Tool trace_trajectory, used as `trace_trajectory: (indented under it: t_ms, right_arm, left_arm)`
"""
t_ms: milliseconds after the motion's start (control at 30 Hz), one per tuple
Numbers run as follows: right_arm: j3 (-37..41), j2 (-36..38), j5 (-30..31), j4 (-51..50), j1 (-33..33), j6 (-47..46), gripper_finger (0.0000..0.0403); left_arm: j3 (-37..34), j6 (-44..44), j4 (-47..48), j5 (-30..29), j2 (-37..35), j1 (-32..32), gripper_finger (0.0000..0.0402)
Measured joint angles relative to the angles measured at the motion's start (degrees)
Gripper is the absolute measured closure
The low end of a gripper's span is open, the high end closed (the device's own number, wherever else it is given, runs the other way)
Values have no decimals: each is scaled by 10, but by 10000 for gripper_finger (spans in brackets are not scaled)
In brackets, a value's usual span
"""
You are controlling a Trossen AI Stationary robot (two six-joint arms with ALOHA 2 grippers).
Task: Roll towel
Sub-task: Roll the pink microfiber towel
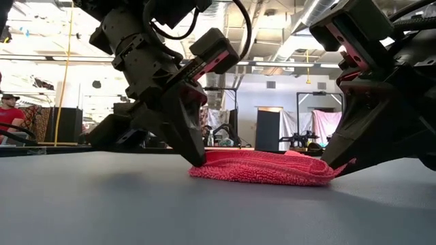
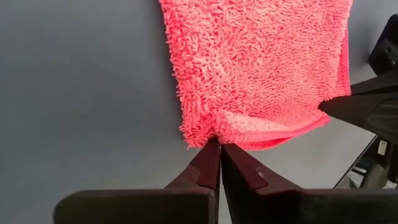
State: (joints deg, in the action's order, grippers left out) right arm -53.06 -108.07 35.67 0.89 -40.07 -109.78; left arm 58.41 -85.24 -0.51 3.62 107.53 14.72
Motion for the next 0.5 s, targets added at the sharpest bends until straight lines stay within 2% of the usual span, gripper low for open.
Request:
trace_trajectory:
  t_ms: [333, 500]
  right_arm:
    - [0, 2, 10, -7, -6, -27, 370]
    - [0, 2, 17, -5, -8, -28, 331]
  left_arm:
    - [0, 6, 2, -11, 0, 0, 401]
    - [0, 17, 2, -13, 0, 0, 401]
